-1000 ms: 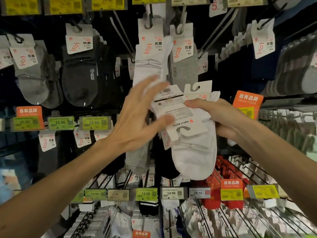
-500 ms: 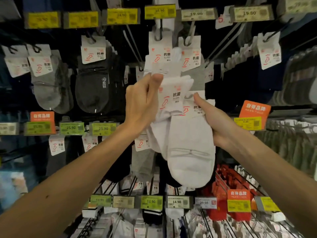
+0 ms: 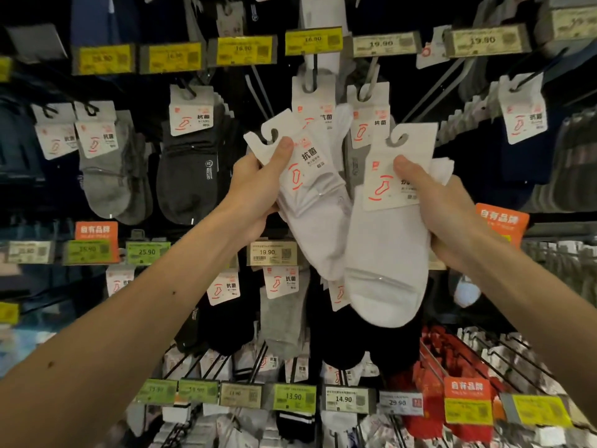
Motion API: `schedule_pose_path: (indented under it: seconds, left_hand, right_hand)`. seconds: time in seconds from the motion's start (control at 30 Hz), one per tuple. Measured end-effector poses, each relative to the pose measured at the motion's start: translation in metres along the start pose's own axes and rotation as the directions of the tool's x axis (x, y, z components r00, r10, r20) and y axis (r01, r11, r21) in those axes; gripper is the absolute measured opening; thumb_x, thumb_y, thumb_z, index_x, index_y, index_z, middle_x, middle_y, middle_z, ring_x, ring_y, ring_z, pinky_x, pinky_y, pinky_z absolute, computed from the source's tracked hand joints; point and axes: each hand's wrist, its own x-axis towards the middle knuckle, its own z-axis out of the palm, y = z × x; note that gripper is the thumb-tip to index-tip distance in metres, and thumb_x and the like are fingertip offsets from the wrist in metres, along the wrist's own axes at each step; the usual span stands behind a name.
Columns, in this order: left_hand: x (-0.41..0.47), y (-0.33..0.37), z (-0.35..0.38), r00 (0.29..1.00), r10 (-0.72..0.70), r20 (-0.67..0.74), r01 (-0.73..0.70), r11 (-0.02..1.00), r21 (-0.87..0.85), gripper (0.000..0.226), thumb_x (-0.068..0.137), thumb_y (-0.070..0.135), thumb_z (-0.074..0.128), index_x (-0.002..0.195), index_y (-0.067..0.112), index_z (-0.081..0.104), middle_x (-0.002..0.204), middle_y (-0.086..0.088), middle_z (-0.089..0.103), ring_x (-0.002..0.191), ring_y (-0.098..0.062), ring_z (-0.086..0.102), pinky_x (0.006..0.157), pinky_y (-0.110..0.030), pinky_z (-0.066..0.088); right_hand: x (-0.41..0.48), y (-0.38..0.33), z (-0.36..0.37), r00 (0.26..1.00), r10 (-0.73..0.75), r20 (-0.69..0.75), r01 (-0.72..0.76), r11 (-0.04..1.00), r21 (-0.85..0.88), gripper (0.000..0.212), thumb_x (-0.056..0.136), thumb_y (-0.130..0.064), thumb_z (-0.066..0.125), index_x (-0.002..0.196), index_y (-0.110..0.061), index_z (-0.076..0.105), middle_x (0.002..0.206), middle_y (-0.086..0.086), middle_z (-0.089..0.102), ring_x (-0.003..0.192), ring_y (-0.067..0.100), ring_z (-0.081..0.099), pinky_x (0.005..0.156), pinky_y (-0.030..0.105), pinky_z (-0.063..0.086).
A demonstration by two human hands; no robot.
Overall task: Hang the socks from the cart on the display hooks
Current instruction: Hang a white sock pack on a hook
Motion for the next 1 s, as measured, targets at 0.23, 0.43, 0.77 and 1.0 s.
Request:
schedule_pose_path:
  seconds: [0.23,0.43,0.77,1.0]
  left_hand:
    - [0.02,-0.002,-0.011,0.984,0.079,-0.158,-0.066,0.994,0.087,0.025,0.098,0.038,0.06,0.112,0.017,0.058,0.107,-0.001,0.074,0.095,-0.014,0.073,0.088,-0.039,0.059]
    - [0.027,0.001,-0.012,0.995,0.098,-0.007,-0.096,0.985,0.142,0.024,0.098,0.025,0.062,0.119,0.013,0.062,0.101,-0.005,0.075,0.085,-0.013,0.075,0.069,-0.026,0.059]
    - [0.072,0.039,0.009,0.971,0.22,0.096,-0.238,0.931,0.276,0.063,0.099,0.019,0.061,0.152,0.033,0.03,0.113,-0.003,0.068,0.085,-0.012,0.073,0.07,-0.027,0.061]
    - [0.101,0.039,0.024,0.939,0.335,0.074,-0.342,0.897,0.279,0.062,0.1,0.018,0.06,0.152,0.03,0.028,0.126,-0.008,0.065,0.091,-0.011,0.072,0.075,-0.028,0.061]
  right_hand:
    - [0.009,0.0,-0.008,0.984,-0.17,-0.052,0.16,0.974,-0.162,0.008,0.097,-0.033,0.061,0.093,-0.03,0.068,0.073,-0.022,0.074,0.072,-0.001,0.072,0.055,0.015,0.054]
    - [0.012,0.006,-0.005,0.98,-0.2,-0.003,0.196,0.962,-0.188,0.011,0.096,-0.032,0.062,0.099,-0.026,0.07,0.081,-0.017,0.076,0.079,0.004,0.074,0.06,0.016,0.056]
    - [0.03,-0.01,0.009,0.966,-0.257,0.024,0.258,0.954,-0.153,0.013,0.094,-0.033,0.064,0.099,-0.025,0.072,0.089,-0.009,0.078,0.084,0.01,0.075,0.066,0.025,0.06]
    - [0.032,-0.012,0.007,0.964,-0.257,0.061,0.263,0.956,-0.132,0.01,0.093,-0.029,0.064,0.092,-0.023,0.072,0.084,-0.007,0.078,0.079,0.011,0.076,0.06,0.021,0.058]
